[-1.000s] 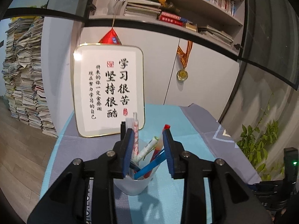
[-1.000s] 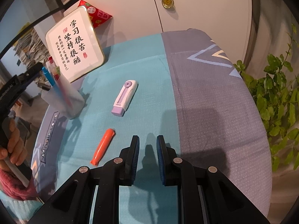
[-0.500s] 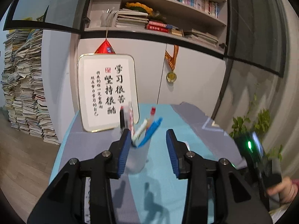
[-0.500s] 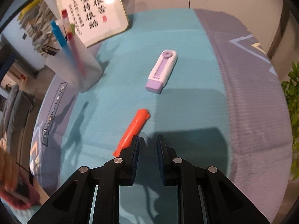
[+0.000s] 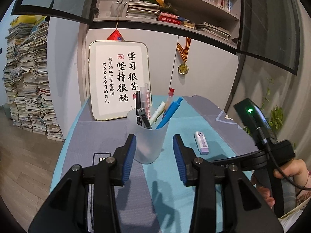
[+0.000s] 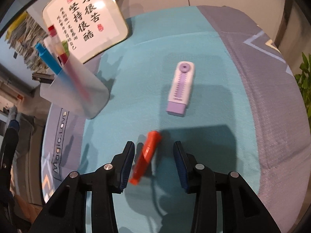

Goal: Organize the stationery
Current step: 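Move the right tool to the orange marker and close on it, then lift the orange marker with the right tool while the left tool grasps the white-purple eraser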

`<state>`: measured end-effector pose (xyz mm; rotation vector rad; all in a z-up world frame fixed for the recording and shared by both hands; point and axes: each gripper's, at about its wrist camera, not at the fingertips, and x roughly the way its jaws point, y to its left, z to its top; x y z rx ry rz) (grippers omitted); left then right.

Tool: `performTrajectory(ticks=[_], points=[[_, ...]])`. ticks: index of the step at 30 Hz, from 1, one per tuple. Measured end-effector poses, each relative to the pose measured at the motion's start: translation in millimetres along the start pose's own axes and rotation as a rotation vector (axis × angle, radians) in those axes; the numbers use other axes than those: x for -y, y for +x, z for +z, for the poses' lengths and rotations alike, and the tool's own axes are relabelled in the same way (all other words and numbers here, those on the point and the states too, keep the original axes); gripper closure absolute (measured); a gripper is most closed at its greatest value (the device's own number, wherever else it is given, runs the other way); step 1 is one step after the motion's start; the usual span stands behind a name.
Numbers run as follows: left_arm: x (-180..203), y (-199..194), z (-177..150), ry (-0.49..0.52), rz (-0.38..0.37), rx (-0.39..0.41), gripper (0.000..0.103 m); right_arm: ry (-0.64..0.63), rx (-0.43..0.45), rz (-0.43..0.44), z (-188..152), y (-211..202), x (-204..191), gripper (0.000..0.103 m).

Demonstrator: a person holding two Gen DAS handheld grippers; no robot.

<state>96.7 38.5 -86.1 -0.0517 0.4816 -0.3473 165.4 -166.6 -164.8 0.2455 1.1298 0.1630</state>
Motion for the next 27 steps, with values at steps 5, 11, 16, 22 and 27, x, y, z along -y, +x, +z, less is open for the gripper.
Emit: performTrajectory(ticks=[5,11,16,22,27], points=[[-3,1,-1,-0.008,0.004,-0.011,0.066,-0.085,0.01,-0.066,-3,3,-22,0.086],[2,0,0,0.001,-0.028,-0.012,0.066,-0.08,0.07,-0.015,-15,-22,-11,0.088],[34,15,-2,0.059,-0.122,-0.07,0.064,0.025,0.163,-0.041,-29,-64,38,0.088],[88,71,1,0.149,-0.149,-0.186,0.061,0.178,0.213,-0.051,-41,-88,99,0.088],[114,138,7,0.179,-0.097,-0.291,0.061,0.186,0.223,-0.021,-33,-79,107,0.088]])
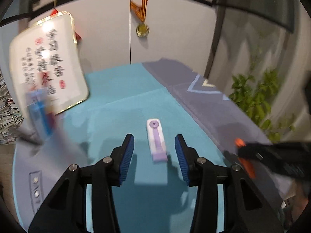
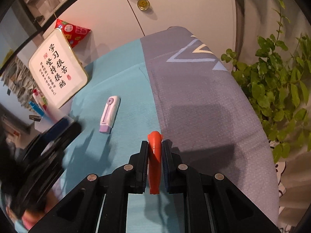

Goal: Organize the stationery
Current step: 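Lift the orange marker with the right tool while the left tool grasps the white-purple eraser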

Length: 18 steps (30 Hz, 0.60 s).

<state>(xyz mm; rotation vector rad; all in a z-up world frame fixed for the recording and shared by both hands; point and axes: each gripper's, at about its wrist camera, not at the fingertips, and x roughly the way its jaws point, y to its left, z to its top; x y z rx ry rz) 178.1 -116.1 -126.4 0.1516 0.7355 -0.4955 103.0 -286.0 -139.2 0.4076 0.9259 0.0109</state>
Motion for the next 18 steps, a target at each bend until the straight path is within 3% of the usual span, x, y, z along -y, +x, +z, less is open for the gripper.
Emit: performTrajectory(ticks=[9,10,11,12,18], points=[[5,65,24,-0.021,0.123,-0.118,0.063,-0.009,0.011,0.094,9,7,21,0.089],[3,68,25,-0.03,0.123,-0.13,0.065,-0.012,0.014,0.099,9,7,22,0.089],[2,71,26,-0.035,0.113,-0.144,0.076,-0.015,0.02,0.11,10,6,23,0.089],[1,73,25,-0.037,0.099,-0.16,0.079,-0.015,0.025,0.12,10,5,24,0.089],[9,52,21,0.01,0.106,-0.099,0.079,0.001,0.028,0.126,13,9,31,0.089]])
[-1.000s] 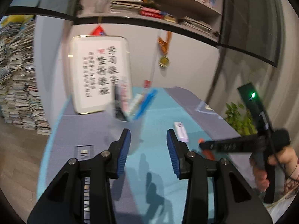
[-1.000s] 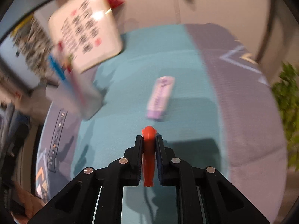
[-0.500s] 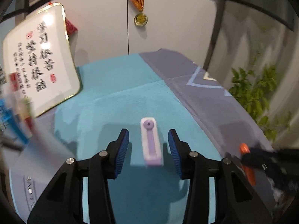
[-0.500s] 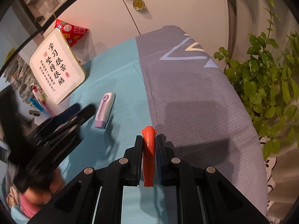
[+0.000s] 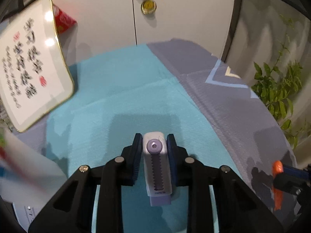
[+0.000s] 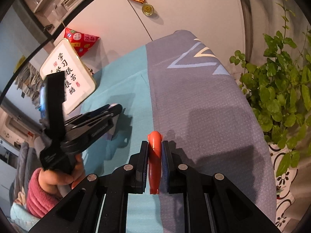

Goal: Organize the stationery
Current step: 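Lift the orange marker with the right tool while the left tool grasps the white-purple eraser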

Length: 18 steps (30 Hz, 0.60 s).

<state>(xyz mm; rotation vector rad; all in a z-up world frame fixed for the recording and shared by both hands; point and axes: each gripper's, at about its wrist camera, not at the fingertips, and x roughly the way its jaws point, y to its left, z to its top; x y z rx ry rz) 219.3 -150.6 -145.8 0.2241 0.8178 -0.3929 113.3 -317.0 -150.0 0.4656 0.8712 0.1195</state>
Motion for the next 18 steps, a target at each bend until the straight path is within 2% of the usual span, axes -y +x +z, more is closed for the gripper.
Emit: performTrajectory(ticks=[3,7,18], points=[[7,-27,-4,0.041,0.011,0.068,0.079,-0.003,0.001,-0.012,0,0,-2,0.089],[9,-67,-12,0.053,-0.03,0.145,0.079,-0.017,0.004,-0.021,-1,-2,-10,0.088],[-25,-124,-43,-0.015,-0.067,0.24,0.08,-0.085,0.015,-0.045,-8,-12,-51,0.088]])
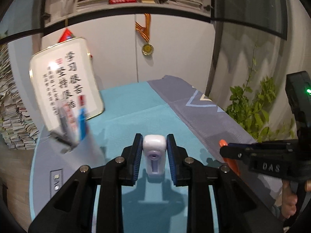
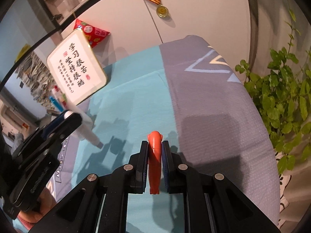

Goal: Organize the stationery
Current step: 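Lift the orange marker with the right tool while the left tool grasps the white-purple eraser, then carry the eraser toward the cup with the left tool while the right tool lowers the orange marker into it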

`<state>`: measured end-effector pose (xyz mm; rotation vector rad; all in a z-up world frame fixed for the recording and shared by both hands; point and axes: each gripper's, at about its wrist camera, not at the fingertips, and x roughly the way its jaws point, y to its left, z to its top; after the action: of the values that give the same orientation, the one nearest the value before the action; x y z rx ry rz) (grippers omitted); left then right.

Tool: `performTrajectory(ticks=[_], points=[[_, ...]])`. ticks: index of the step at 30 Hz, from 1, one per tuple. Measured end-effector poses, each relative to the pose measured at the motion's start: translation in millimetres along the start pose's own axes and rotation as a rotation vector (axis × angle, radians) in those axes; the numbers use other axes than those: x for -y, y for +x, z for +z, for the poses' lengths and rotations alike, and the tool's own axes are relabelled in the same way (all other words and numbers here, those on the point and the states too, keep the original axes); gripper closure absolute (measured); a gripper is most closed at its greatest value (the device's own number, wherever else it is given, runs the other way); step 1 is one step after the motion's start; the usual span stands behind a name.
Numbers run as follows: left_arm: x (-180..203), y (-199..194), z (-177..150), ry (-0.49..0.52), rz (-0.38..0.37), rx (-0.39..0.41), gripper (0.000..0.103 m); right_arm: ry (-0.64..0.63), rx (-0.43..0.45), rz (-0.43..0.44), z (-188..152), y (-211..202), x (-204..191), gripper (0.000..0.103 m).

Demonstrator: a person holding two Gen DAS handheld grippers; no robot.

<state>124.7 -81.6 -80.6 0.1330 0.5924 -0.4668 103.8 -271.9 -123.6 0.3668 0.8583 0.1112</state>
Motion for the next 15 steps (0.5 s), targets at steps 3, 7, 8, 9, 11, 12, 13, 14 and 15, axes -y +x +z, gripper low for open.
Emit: performTrajectory(ticks=[3,7,8,9,11,12,13,14,15], points=[[-16,-18,-10,-0.033,0.012,0.019,0.08,-0.024,0.012,-0.002,0,-4,-13,0.088],[-36,-35,-22,-0.066,0.039,0.032,0.08,-0.07,0.007,-0.008,-1,-3,-36,0.088],[-40,-38,-24,-0.07,0.048,0.037,0.08,-0.084,0.005,-0.008,-1,-2,-42,0.088],[-44,-43,-27,-0.071,0.065,0.045,0.08,-0.093,0.004,-0.009,-1,-1,-47,0.088],[-49,-49,-32,-0.062,0.098,0.055,0.08,-0.128,0.001,-0.011,-1,1,-63,0.088],[-53,-53,-35,-0.059,0.117,0.062,0.08,-0.14,0.0,-0.012,-2,1,-68,0.088],[-57,-56,-37,-0.062,0.128,0.067,0.08,-0.162,0.001,-0.013,-1,1,-77,0.088],[-62,-59,-40,-0.068,0.133,0.069,0.079,-0.175,0.004,-0.013,-1,2,-83,0.088],[-68,-61,-41,-0.081,0.138,0.07,0.079,-0.189,0.008,-0.011,0,1,-89,0.088]])
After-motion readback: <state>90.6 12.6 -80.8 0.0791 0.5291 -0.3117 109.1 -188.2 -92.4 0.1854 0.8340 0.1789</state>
